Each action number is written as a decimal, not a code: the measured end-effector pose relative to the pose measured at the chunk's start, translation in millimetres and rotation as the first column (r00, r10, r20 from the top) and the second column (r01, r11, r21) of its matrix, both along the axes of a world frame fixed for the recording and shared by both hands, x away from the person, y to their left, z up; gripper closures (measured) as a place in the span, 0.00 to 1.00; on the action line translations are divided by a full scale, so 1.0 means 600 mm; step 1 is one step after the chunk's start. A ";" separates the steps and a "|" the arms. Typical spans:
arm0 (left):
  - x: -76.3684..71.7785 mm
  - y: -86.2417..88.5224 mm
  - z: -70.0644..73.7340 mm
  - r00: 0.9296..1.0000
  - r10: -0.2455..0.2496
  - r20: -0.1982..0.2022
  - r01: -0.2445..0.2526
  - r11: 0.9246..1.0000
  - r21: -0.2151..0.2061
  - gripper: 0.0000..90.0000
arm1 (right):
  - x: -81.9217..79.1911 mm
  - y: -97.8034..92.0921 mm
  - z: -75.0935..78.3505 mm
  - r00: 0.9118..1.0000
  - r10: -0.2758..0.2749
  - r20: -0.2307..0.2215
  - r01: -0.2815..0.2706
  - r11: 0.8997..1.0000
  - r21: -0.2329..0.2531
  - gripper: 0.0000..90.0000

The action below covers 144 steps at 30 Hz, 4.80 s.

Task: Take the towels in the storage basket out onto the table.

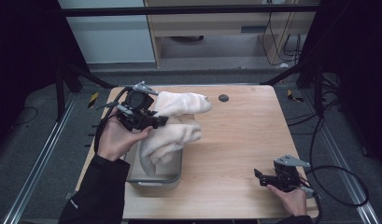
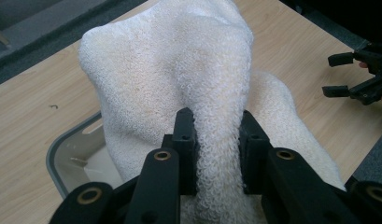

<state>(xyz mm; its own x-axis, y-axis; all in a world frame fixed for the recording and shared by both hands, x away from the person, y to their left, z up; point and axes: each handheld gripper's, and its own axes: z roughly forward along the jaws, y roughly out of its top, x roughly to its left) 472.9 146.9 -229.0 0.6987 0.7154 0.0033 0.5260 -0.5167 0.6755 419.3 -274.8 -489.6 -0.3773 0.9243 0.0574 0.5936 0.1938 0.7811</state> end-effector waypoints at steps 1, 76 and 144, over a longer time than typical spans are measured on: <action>0.000 -0.004 0.001 1.000 -0.006 -0.002 0.006 1.000 0.005 0.81 | 0.000 0.000 0.000 1.000 0.000 0.000 0.000 1.000 0.001 0.14; 0.055 -0.248 -0.100 0.982 -0.173 -0.069 0.177 0.982 0.062 0.81 | -0.005 -0.007 -0.001 1.000 -0.002 0.027 0.003 0.999 -0.038 0.16; 0.038 -0.178 -0.204 0.986 -0.163 -0.019 0.162 0.986 -0.040 0.29 | -0.006 -0.008 -0.003 0.999 -0.002 0.032 0.004 0.999 -0.050 0.14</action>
